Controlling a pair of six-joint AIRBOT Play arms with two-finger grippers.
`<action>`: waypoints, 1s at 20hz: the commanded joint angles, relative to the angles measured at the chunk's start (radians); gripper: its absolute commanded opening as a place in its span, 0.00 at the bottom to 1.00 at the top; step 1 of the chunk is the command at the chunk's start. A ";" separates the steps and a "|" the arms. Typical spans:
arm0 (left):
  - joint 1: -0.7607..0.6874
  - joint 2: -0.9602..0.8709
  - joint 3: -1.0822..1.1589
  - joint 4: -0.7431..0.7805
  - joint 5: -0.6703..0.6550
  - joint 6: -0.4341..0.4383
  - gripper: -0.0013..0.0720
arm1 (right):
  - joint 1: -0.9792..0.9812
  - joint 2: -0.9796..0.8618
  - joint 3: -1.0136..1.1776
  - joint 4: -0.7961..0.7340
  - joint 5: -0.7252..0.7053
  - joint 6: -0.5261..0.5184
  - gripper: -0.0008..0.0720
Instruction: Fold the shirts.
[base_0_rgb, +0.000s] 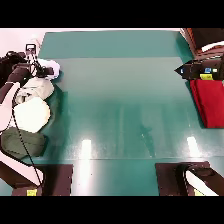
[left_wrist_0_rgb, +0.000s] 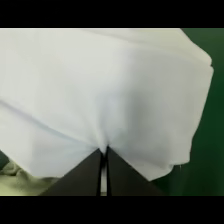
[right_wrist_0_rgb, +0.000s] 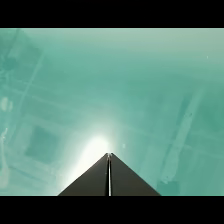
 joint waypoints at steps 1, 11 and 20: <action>-0.020 0.067 0.098 0.002 -0.135 0.005 0.04 | 0.000 0.000 0.051 0.000 -0.018 -0.001 0.03; -0.437 0.716 0.296 -0.002 -0.399 0.158 0.04 | 0.000 -0.012 0.385 0.000 -0.020 -0.002 0.03; -0.956 0.486 0.174 -0.374 -0.396 0.164 0.06 | 0.000 -0.012 0.482 0.000 0.017 -0.002 0.03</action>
